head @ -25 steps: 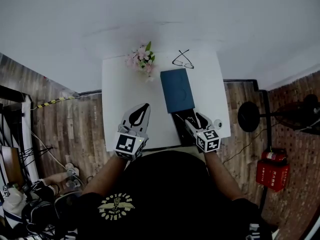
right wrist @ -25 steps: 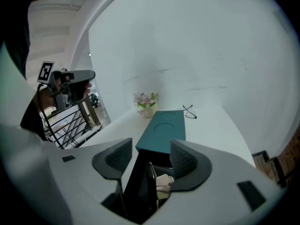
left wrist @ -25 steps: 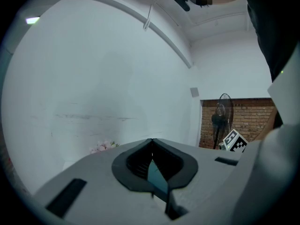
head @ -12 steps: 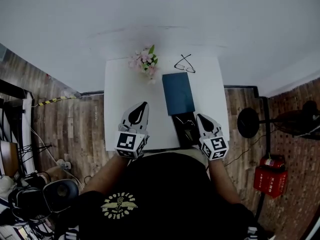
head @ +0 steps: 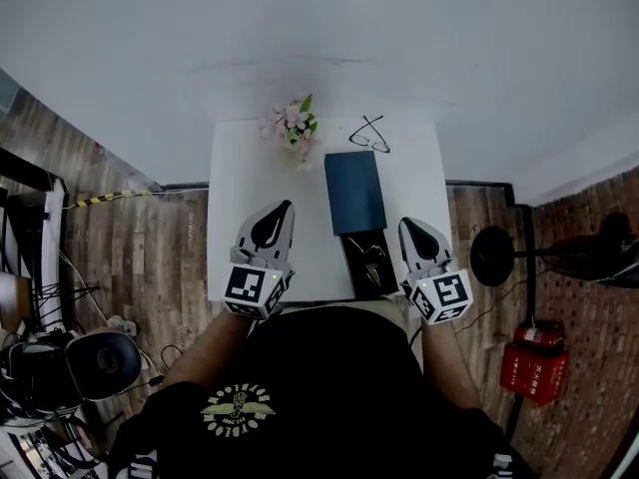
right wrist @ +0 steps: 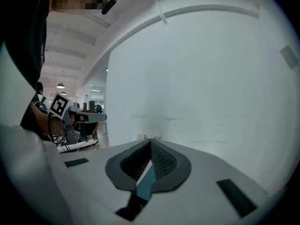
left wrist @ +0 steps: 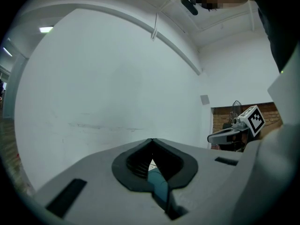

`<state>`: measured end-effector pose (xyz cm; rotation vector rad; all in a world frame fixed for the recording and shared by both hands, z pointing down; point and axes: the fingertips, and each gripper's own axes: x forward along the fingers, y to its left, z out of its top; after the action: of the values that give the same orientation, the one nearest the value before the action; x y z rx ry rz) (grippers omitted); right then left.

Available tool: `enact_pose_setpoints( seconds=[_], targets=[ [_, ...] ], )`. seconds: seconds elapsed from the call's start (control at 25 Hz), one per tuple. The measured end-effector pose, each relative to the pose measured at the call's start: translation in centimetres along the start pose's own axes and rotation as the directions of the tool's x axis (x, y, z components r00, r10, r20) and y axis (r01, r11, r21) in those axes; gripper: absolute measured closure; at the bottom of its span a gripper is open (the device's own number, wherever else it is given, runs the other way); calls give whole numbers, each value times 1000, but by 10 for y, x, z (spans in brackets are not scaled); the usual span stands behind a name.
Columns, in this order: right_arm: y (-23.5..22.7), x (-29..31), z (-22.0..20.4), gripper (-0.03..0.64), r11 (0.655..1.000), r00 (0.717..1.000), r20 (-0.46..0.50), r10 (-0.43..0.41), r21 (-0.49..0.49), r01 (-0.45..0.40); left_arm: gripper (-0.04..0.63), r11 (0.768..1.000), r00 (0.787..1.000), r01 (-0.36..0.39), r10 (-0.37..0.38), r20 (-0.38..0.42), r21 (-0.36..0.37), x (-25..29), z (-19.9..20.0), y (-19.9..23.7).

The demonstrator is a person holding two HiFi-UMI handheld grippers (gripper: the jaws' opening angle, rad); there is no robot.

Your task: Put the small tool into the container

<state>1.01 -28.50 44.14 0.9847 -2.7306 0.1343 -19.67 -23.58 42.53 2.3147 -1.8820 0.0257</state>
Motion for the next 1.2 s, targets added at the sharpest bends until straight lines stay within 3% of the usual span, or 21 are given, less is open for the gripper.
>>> enact_pose_setpoints(
  seconds=[0.52,0.68,0.96,1.2],
  targets=[
    [13,-25,97,615,997,978,206,34,-72,-19,588,998,994,53,-56,97,30,-6,66,-11],
    [18,-39,114,615,996,971,237,29,-86,-9,588,995,990,63,-72,124,75,-16,84,-21],
    [23,-54,141,615,994,957,288,33,-110,-1,588,983,990,11,-37,139,184,-25,101,-26],
    [28,-58,151,615,992,956,292,44,-124,-8,588,981,987,13,-44,152,193,-28,105,-29]
  ],
)
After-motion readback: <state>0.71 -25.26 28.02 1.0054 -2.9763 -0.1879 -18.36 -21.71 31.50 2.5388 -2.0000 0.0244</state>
